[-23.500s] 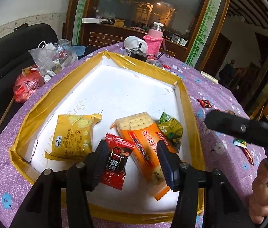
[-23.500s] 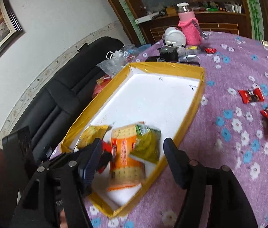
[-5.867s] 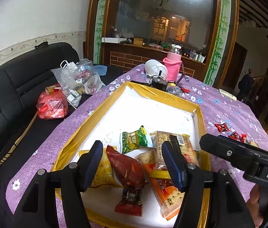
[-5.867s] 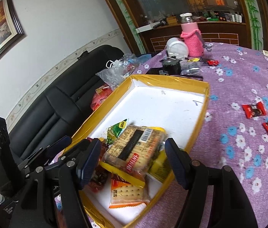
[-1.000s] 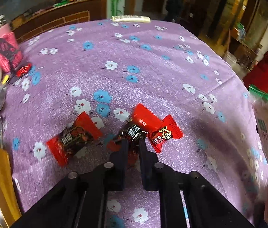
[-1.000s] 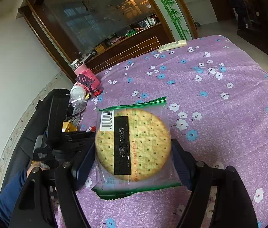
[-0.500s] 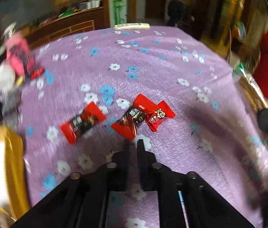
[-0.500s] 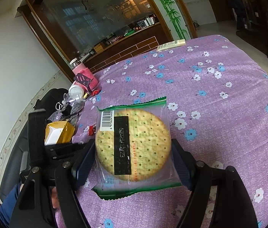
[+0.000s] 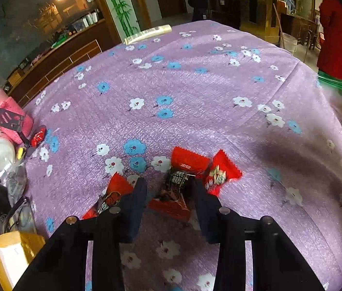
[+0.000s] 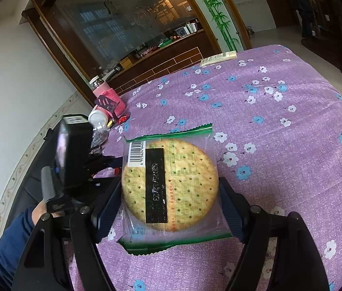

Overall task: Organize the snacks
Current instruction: 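Grasp a red candy packet with the left tool while the right tool holds the cracker bag, then carry the red candy packet and round cracker bag over the white box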

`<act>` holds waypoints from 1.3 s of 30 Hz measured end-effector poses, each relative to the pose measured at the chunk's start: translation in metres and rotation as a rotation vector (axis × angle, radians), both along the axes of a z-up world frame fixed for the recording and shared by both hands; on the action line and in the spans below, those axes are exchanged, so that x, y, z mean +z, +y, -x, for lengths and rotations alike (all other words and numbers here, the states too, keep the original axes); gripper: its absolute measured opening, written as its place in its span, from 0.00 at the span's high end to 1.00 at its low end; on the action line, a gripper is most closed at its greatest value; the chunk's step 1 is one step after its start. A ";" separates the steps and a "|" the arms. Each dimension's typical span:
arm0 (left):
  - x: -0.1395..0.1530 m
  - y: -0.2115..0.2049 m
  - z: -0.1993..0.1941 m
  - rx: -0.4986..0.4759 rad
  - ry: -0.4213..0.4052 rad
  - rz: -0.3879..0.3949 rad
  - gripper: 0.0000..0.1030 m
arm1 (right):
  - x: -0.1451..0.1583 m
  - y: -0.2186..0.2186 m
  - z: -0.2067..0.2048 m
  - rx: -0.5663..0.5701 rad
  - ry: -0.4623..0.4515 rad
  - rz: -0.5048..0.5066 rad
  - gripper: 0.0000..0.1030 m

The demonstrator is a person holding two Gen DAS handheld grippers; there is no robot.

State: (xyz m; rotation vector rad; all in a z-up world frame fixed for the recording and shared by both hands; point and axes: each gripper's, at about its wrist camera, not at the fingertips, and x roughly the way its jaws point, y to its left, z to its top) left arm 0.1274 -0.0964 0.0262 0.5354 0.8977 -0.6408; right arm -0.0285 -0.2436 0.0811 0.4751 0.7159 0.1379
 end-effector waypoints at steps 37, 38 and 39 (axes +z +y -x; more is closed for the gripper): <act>0.014 0.074 0.095 0.258 0.113 0.334 0.75 | -0.011 0.028 -0.005 0.071 0.032 0.088 0.27; 0.015 0.077 0.101 0.261 0.090 0.335 0.75 | -0.011 0.031 -0.005 0.077 0.033 0.095 0.27; 0.016 0.079 0.104 0.265 0.072 0.335 0.75 | -0.011 0.033 -0.005 0.082 0.034 0.101 0.27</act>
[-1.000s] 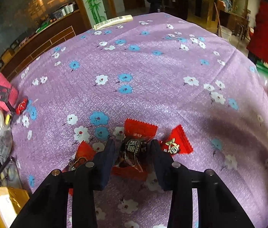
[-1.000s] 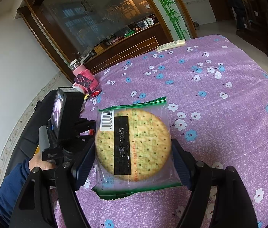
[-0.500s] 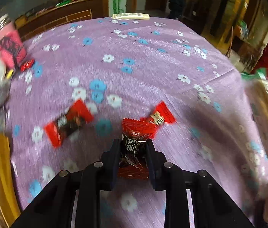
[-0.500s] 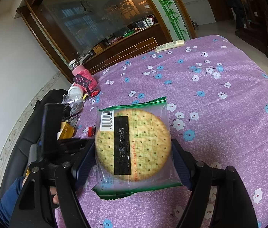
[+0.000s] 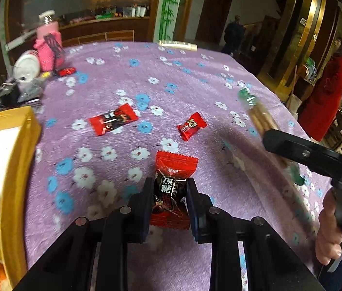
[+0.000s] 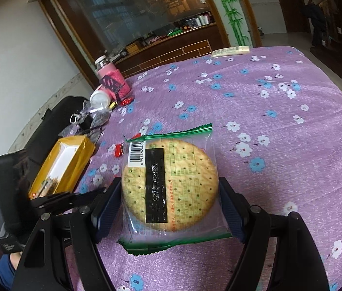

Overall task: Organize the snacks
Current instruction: 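Carry the red candy packet and round cracker bag over the white box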

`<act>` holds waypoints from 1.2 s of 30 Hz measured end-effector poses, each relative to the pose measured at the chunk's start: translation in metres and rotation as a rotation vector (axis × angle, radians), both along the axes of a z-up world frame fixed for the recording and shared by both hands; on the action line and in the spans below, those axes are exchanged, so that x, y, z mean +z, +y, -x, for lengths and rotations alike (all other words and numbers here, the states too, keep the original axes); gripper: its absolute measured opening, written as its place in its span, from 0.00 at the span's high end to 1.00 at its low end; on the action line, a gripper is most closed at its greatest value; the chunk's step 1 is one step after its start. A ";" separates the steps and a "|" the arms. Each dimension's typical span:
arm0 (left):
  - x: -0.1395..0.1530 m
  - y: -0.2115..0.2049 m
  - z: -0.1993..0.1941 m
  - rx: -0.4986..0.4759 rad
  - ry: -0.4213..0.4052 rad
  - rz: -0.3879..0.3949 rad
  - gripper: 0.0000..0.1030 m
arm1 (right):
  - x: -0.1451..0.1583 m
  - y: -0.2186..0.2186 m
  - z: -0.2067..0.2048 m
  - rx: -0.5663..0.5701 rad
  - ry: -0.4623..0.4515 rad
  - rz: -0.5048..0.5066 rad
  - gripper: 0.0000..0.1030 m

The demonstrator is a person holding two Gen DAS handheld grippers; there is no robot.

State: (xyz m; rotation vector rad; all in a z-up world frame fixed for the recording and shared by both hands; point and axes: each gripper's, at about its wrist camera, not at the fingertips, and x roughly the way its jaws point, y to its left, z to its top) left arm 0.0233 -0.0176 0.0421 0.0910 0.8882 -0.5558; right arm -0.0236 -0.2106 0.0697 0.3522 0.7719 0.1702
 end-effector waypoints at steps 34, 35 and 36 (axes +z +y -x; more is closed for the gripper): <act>0.017 0.038 0.007 0.171 -0.255 0.014 0.75 | -0.012 0.054 0.001 0.134 -0.017 0.118 0.27; 0.017 0.038 0.007 0.170 -0.258 0.014 0.75 | -0.012 0.054 0.001 0.131 -0.017 0.118 0.27; 0.017 0.038 0.008 0.171 -0.260 0.014 0.75 | -0.012 0.054 0.001 0.129 -0.017 0.118 0.27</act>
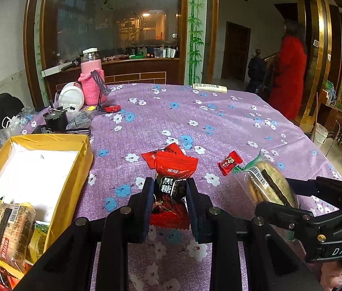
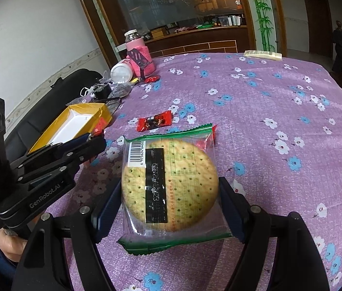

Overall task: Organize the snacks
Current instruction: 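Carry the red candy packet and round cracker bag over the white box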

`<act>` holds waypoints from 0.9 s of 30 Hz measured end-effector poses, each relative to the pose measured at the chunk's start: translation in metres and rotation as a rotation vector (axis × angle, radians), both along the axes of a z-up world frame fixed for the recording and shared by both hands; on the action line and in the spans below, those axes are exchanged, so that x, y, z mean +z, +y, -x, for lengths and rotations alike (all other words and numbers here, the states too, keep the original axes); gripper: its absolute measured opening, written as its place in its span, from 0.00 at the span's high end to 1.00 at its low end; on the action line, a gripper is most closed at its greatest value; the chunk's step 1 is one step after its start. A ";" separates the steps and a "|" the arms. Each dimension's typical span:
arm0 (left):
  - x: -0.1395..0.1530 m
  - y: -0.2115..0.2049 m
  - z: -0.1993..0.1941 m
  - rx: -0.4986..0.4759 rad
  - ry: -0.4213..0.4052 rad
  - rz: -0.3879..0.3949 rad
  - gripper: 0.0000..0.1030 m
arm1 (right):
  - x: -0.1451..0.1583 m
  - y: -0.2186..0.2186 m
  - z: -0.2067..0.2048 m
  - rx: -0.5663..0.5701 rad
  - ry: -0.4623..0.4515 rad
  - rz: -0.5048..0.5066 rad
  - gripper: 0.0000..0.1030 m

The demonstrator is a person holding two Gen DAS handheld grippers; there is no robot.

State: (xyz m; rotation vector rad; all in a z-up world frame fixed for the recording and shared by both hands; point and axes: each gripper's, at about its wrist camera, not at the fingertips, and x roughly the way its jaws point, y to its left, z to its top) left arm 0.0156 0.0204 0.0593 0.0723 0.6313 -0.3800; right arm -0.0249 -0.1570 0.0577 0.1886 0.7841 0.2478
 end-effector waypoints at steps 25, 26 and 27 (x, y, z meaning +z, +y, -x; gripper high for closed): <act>0.049 0.042 0.036 0.040 -0.118 0.024 0.74 | 0.037 0.034 0.031 -0.015 -0.064 -0.067 0.27; 0.051 0.048 0.038 0.049 -0.121 0.026 0.74 | 0.039 0.042 0.031 -0.002 -0.068 -0.069 0.26; 0.052 0.053 0.041 0.057 -0.125 0.030 0.74 | 0.040 0.046 0.031 0.006 -0.069 -0.070 0.26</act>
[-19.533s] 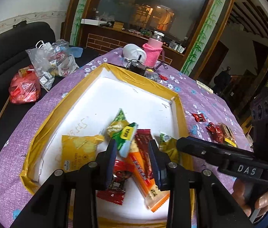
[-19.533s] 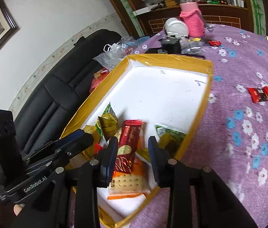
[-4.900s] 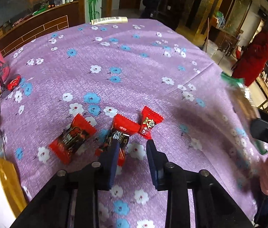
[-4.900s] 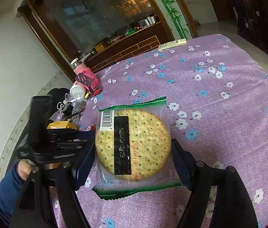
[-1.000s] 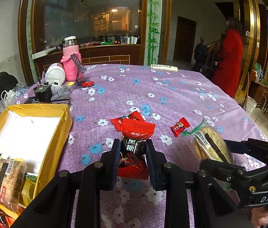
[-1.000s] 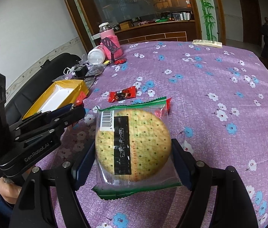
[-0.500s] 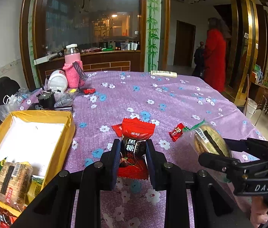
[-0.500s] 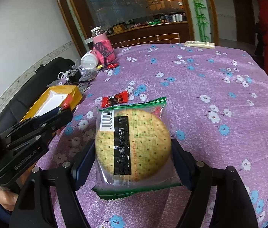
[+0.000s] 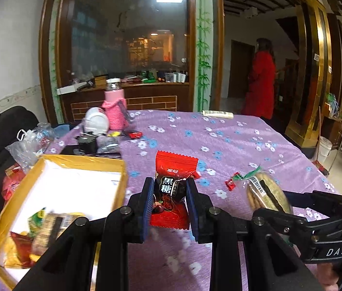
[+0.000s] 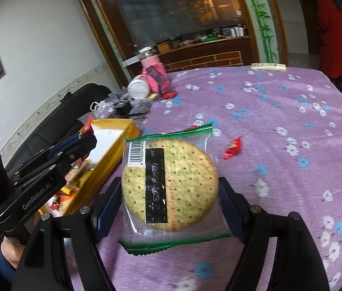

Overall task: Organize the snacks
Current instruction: 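Carry the red candy packet and round cracker bag over the white box, then lower both snacks into the box and open both tools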

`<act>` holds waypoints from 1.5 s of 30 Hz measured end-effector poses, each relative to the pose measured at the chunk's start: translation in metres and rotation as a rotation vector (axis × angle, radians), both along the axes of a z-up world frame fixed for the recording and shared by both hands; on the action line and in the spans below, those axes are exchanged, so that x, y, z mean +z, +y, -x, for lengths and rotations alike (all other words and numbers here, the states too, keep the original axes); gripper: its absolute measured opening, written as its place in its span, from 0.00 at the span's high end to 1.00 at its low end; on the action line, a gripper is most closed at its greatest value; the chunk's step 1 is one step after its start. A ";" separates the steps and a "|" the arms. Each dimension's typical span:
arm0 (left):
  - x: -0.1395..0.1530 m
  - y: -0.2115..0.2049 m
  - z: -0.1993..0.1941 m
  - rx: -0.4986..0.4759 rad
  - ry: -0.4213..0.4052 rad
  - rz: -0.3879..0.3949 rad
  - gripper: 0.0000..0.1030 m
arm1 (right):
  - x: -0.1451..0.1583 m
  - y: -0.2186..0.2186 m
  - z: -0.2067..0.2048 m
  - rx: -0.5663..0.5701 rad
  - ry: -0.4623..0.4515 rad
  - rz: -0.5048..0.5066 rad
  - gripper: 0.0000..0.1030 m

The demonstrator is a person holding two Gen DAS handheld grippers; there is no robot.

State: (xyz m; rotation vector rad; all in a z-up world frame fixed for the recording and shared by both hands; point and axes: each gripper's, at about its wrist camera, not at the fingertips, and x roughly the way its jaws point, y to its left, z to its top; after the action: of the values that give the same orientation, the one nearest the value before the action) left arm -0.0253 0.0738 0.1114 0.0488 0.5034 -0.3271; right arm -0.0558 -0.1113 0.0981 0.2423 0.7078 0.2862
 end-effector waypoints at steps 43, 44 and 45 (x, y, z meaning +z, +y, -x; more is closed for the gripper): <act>-0.065 0.183 -0.018 0.355 0.154 0.058 0.74 | -0.025 0.222 -0.068 0.266 0.087 0.113 0.26; -0.066 0.183 -0.019 0.359 0.159 0.057 0.74 | -0.026 0.222 -0.069 0.264 0.090 0.112 0.26; -0.066 0.184 -0.020 0.360 0.161 0.057 0.74 | -0.028 0.222 -0.070 0.264 0.094 0.111 0.26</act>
State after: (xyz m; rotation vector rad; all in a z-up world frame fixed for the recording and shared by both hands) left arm -0.0057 0.2573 0.0454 -0.1239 0.6503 0.0078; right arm 0.0145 0.1104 0.0702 0.0564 0.8478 0.4877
